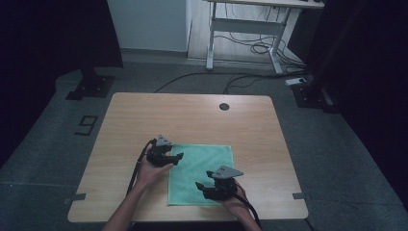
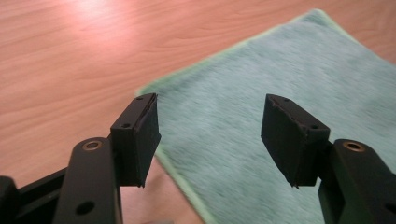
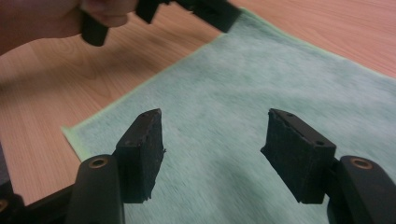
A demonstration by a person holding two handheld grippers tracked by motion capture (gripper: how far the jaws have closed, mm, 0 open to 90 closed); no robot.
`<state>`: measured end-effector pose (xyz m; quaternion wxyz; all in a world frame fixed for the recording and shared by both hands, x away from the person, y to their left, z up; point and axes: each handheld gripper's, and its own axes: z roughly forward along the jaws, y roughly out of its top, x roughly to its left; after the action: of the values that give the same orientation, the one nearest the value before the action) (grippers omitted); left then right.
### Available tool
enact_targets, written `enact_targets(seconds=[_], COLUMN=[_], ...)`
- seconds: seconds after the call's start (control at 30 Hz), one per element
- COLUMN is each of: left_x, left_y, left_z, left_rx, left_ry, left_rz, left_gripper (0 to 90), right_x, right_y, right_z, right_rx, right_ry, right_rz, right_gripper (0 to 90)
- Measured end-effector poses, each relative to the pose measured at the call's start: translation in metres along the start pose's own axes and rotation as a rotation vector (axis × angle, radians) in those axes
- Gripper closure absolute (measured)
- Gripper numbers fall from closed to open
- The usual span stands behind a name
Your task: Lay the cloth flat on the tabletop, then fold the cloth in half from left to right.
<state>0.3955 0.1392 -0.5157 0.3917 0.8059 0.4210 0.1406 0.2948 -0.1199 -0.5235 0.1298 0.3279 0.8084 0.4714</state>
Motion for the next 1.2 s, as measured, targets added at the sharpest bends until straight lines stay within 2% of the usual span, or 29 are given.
enact_targets(seconds=[0.13, 0.3, 0.43, 0.6, 0.77, 0.97, 1.2], left_x=[0.010, 0.021, 0.025, 0.031, 0.035, 0.037, 0.039], left_y=[0.005, 0.012, 0.013, 0.013, 0.014, 0.015, 0.013], left_z=[0.005, 0.012, 0.017, 0.019, 0.024, 0.032, 0.038], left_rx=[-0.003, 0.019, 0.035, 0.034, 0.041, 0.066, 0.086], left_ry=[0.026, 0.040, 0.055, 0.069, 0.063, 0.063, 0.059], left_rz=[-0.003, -0.003, 0.002, -0.023, -0.030, -0.033, -0.049], left_gripper=[37.8, 41.2, 43.4, 45.2, 47.7, 54.0, 67.3], right_x=[0.008, 0.019, 0.025, 0.030, 0.036, 0.046, 0.060], right_y=[0.005, 0.012, 0.015, 0.014, 0.015, 0.017, 0.014], right_z=[0.013, 0.027, 0.034, 0.041, 0.047, 0.055, 0.060], right_rx=[0.005, 0.010, 0.011, 0.025, 0.029, 0.037, 0.053], right_ry=[0.022, 0.046, 0.054, 0.062, 0.073, 0.104, 0.133], right_rz=[-0.021, -0.036, -0.050, -0.064, -0.074, -0.080, -0.100], right_gripper=[36.9, 36.9, 36.9, 37.4, 37.9, 39.2, 39.6])
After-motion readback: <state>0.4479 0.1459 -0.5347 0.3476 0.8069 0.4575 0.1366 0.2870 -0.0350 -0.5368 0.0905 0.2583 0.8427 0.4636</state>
